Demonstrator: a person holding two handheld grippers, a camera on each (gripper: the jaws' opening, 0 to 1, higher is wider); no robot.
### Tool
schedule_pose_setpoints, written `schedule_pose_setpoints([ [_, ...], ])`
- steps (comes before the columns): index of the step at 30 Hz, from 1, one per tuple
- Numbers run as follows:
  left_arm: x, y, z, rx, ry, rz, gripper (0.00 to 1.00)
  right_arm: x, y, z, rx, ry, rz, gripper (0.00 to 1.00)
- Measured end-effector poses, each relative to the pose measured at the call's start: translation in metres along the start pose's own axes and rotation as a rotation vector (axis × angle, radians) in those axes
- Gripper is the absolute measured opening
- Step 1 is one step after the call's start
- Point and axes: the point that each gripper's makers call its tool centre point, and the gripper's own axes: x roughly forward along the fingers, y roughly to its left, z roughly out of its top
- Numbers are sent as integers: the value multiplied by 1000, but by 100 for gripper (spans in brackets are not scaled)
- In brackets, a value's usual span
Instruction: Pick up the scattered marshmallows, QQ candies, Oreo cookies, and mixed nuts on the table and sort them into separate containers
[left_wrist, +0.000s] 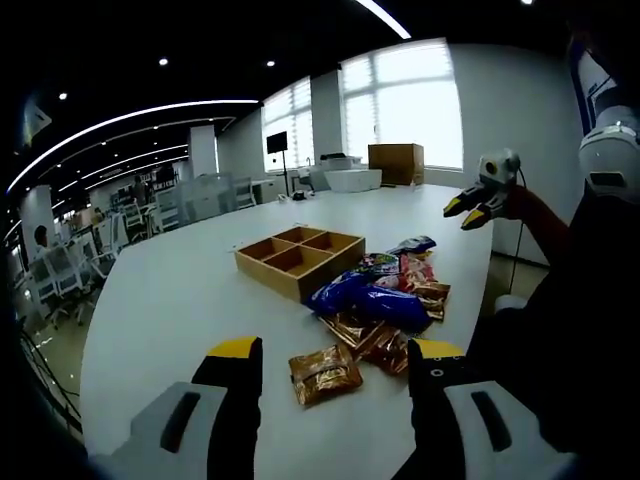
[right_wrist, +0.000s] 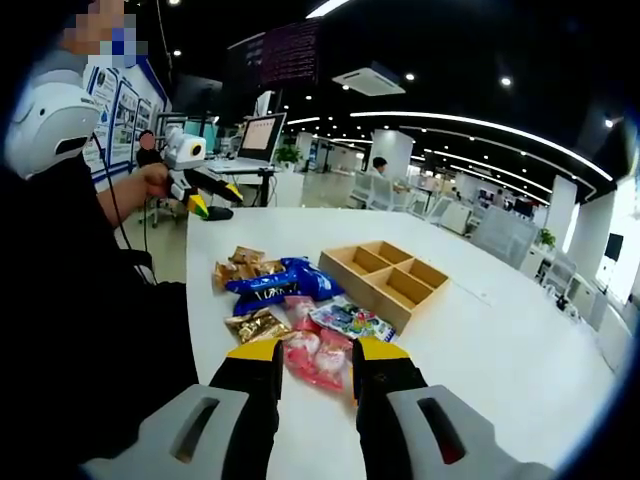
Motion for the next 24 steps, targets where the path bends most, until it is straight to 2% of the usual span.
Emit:
schedule_pose_setpoints([
  [9, 10, -2, -1, 37, 33, -34, 63, -1, -1, -2, 0, 4, 3, 24],
  [24, 27, 3, -2, 52, 70, -99, 62, 2, -5, -2, 1, 3, 12, 23],
])
